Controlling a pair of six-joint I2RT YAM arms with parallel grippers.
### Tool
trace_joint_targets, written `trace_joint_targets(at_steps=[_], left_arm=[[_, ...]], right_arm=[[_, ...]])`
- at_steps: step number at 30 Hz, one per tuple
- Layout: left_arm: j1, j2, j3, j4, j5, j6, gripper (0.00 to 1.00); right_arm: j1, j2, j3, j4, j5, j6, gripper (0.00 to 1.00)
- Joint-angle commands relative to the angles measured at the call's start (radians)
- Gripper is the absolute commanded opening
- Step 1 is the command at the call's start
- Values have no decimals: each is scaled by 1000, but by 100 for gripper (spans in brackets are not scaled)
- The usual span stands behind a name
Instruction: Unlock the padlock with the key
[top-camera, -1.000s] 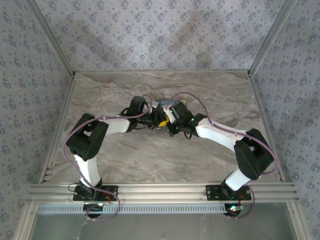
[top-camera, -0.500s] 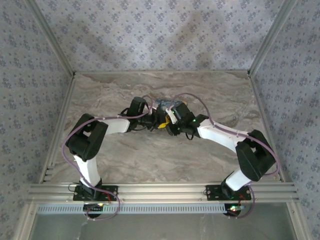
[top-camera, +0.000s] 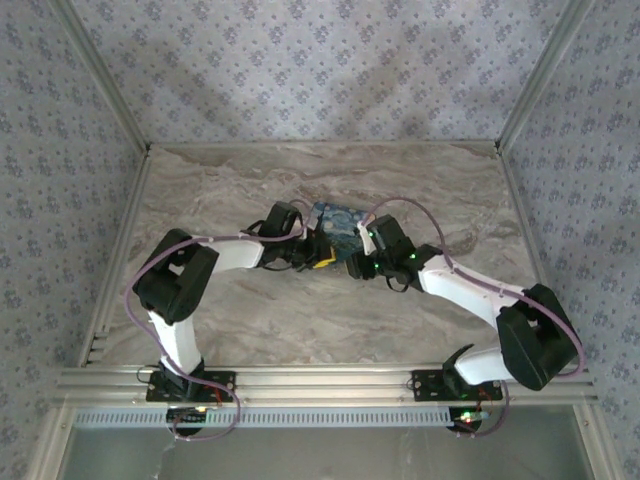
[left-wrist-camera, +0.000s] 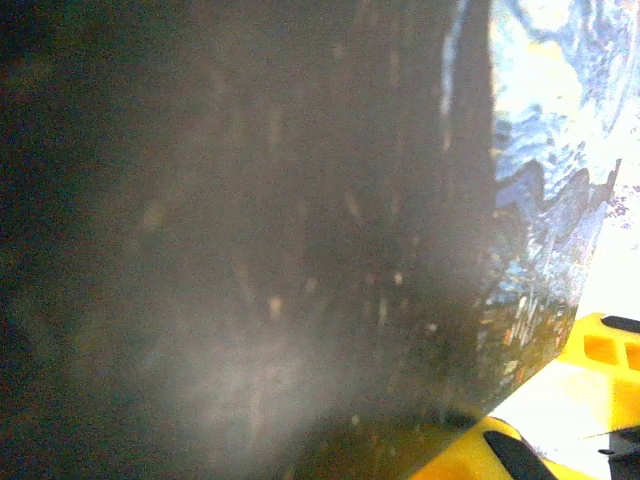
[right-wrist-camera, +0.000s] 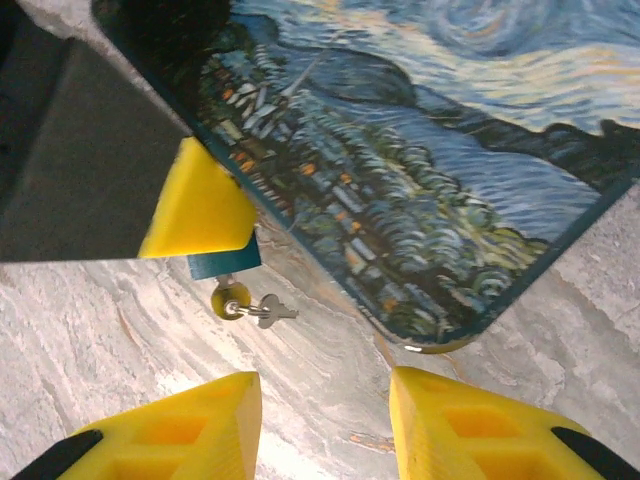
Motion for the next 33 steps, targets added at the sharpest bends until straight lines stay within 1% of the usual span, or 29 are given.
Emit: trace_joint_targets(at_steps=[1, 5, 8, 13, 19, 21, 23, 26, 28, 30, 33], left_arm=[[-9, -25, -19, -74, -5, 9, 17], [-11, -44, -25, -91, -13, 17, 21], [-12, -63, -25, -104, -11, 26, 26], [-15, -118, -26, -157, -25, 56, 27], [12, -233, -60, -221, -120, 81, 30], [32, -275, -68, -245, -165, 94, 32], [59, -311, -68, -274, -220, 112, 37], [110, -345, -73, -261, -258, 130, 41], [138, -348, -70, -209, -248, 159, 43], [150, -332, -61, -155, -231, 199, 44], [154, -279, -12, -154, -260, 254, 49]], right_arm=[[-18, -12, -23, 51, -36, 65, 40], [-43, -7, -27, 64, -48, 93, 41], [-59, -10, -29, 75, -60, 112, 45], [-82, -24, -26, 78, -65, 138, 49], [-109, -44, -11, 50, -52, 167, 51], [-134, -42, -4, 38, -55, 190, 51], [-159, -40, -1, 39, -64, 209, 51], [-189, -40, 3, 43, -64, 223, 52], [-206, -38, 10, 41, -63, 226, 53], [-222, -32, 17, 44, -64, 230, 55], [-245, -15, 23, 62, -73, 243, 57]])
